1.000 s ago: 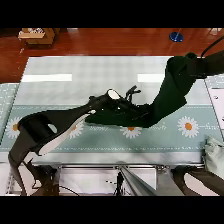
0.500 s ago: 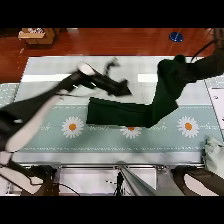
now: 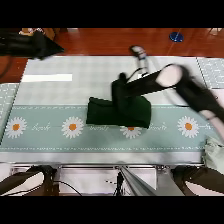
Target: Fold the shirts.
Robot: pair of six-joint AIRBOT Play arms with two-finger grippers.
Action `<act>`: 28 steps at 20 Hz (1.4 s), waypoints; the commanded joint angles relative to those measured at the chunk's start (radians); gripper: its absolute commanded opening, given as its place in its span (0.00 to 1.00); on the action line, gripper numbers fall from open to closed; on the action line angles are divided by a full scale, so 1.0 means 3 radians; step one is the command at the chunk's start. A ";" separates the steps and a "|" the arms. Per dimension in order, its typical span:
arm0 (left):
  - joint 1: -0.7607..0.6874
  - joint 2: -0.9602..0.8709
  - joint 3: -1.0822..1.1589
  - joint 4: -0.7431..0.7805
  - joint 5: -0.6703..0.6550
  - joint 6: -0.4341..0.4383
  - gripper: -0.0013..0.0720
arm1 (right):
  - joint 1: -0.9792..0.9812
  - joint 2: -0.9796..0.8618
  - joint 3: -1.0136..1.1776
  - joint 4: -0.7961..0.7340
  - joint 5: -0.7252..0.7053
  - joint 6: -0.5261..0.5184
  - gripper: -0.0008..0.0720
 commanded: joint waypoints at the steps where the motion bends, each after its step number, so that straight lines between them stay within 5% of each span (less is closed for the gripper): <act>1: 0.0210 0.0333 -0.0001 0.0301 -0.0228 0.0000 0.05 | 0.0643 -0.0573 -0.0037 0.0584 -0.0795 0.0094 0.58; 3: 0.0209 0.0343 -0.0011 0.0431 -0.0346 0.0000 0.05 | 0.0811 -0.0702 -0.0037 0.0621 -0.0687 0.0080 0.68; 6: 0.0209 0.0341 -0.0148 0.0543 -0.0345 0.0003 0.05 | 0.0765 -0.0581 -0.0036 0.0268 -0.0187 0.0072 0.69; 11: 0.0209 0.0337 -0.0607 0.0621 -0.0286 0.0065 0.06 | 0.0145 0.0182 -0.0037 -0.1015 0.0703 0.0191 0.69; 12: 0.0209 0.0337 -0.0720 0.0671 -0.0286 0.0067 0.12 | -0.0067 0.0365 -0.0037 -0.1330 0.0888 0.0192 0.69; 14: 0.0209 0.0324 -0.0930 0.0837 -0.0282 0.0065 0.49 | -0.0570 0.0590 -0.0037 -0.1902 0.1250 0.0167 0.69; 15: 0.0209 0.0314 -0.1038 0.0935 -0.0282 0.0065 0.58 | -0.0857 0.0621 -0.0037 -0.1977 0.1425 0.0046 0.69; 18: 0.0209 0.0303 -0.1301 0.1183 -0.0282 0.0065 0.58 | -0.1700 0.0568 -0.0182 -0.1459 0.1663 -0.0322 0.72; 19: 0.0209 0.0303 -0.1367 0.1253 -0.0282 0.0064 0.58 | -0.1910 0.0544 -0.0291 -0.1118 0.1628 -0.0389 0.82; 21: 0.0209 0.0303 -0.1445 0.1335 -0.0277 0.0064 0.58 | -0.2220 0.0469 -0.0579 -0.0324 0.1438 -0.0601 0.82; 28: 0.0209 0.0303 -0.1461 0.1353 -0.0270 0.0061 0.57 | -0.2148 -0.0118 -0.1166 0.0694 0.0848 -0.0946 0.82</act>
